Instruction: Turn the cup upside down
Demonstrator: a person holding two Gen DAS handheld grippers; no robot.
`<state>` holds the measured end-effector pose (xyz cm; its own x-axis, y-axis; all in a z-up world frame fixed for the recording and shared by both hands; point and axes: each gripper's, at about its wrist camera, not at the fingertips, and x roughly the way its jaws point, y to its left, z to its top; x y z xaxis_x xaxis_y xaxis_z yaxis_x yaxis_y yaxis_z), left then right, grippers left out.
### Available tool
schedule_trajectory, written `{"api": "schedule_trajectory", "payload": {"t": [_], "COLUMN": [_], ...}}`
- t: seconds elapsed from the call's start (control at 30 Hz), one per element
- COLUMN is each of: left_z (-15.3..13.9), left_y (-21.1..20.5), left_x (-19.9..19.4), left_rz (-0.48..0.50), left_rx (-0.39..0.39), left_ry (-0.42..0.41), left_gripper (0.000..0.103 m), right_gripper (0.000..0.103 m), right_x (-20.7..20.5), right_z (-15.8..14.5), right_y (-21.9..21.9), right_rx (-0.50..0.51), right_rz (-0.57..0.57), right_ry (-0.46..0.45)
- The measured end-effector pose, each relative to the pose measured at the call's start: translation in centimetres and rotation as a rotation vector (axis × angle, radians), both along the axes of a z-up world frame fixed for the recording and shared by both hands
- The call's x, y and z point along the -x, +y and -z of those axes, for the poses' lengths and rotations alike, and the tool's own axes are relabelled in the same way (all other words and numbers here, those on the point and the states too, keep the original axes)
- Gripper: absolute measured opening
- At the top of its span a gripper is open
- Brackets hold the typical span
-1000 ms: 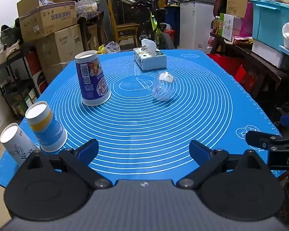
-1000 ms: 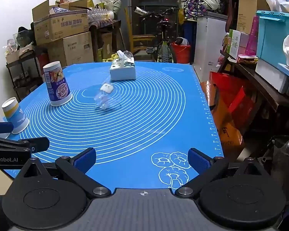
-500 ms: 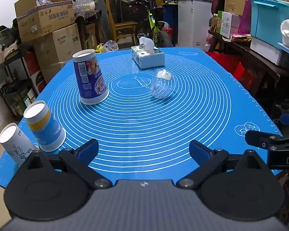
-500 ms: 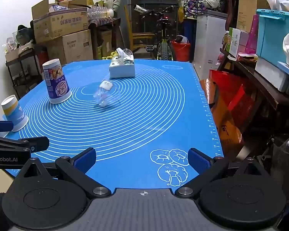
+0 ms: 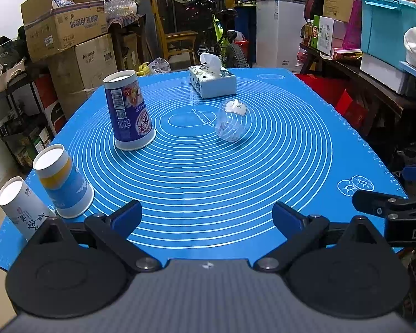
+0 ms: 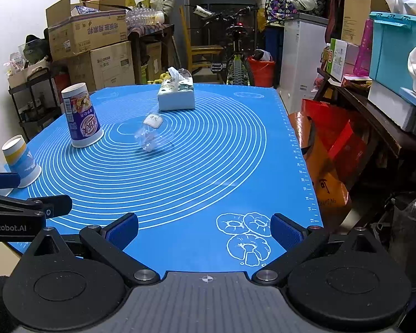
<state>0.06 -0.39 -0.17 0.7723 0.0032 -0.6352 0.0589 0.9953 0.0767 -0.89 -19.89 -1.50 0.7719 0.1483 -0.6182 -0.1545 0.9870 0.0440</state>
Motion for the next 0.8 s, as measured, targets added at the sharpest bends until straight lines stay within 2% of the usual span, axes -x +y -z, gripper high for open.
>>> {"api": "schedule_trajectory", "payload": {"t": [0.8], "left_z": [0.40], "left_y": [-0.23], "left_x": [-0.15], "left_rz": [0.015], "left_rx": [-0.011], "left_ry": [0.021], "left_gripper": [0.099], "right_gripper": [0.101], "right_x": [0.16], "right_z": [-0.23], "right_y": [-0.41], "right_rx": [0.004], "right_rz": [-0.001], "right_ry": [0.011]}}
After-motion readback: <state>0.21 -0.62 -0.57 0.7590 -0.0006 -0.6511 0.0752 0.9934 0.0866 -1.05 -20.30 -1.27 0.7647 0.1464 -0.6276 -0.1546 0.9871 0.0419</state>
